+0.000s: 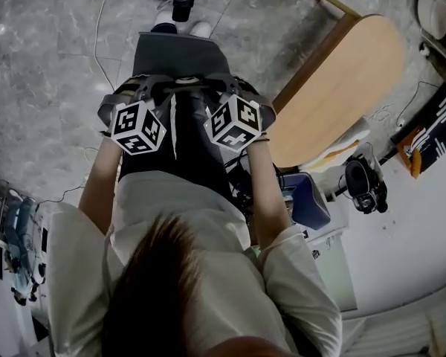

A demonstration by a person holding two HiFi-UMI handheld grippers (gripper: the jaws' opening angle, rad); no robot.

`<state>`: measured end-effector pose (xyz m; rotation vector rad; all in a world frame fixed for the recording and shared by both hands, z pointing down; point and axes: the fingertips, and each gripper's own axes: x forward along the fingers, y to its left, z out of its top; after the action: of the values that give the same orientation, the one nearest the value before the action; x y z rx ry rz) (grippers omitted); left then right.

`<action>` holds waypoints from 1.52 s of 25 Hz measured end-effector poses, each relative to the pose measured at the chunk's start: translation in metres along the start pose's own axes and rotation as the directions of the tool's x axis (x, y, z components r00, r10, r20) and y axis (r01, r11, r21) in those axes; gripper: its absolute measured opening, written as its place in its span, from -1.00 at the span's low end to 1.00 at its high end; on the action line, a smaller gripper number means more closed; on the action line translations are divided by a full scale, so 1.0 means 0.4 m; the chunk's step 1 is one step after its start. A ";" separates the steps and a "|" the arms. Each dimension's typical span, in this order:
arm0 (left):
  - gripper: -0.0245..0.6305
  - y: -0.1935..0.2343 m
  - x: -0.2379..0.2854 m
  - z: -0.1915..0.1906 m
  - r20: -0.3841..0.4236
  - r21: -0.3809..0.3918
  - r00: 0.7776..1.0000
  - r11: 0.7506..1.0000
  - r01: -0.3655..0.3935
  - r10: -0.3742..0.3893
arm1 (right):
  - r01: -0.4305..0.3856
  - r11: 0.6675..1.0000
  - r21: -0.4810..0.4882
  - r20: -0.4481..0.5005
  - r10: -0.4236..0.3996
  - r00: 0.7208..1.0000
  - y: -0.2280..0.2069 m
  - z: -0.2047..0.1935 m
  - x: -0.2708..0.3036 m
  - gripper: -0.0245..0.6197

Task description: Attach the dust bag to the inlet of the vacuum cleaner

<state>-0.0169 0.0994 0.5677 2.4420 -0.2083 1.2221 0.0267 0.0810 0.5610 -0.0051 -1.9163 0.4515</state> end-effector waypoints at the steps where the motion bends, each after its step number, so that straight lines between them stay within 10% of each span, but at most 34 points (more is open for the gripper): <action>1: -0.81 0.017 0.015 -0.007 0.002 0.005 1.000 1.000 -0.008 0.008 | 0.003 1.000 -0.003 0.002 -0.003 1.000 -0.017 -0.002 0.016 -0.80; 38: -0.79 0.377 0.310 -0.224 -0.028 0.001 0.979 0.979 -0.204 0.204 | 0.188 0.977 0.103 0.080 -0.196 0.977 -0.310 -0.013 0.404 -0.82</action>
<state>-0.0533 0.0049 0.7571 2.4483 -0.4624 1.3380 -0.0055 0.0023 0.7461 0.2654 -1.9592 0.4174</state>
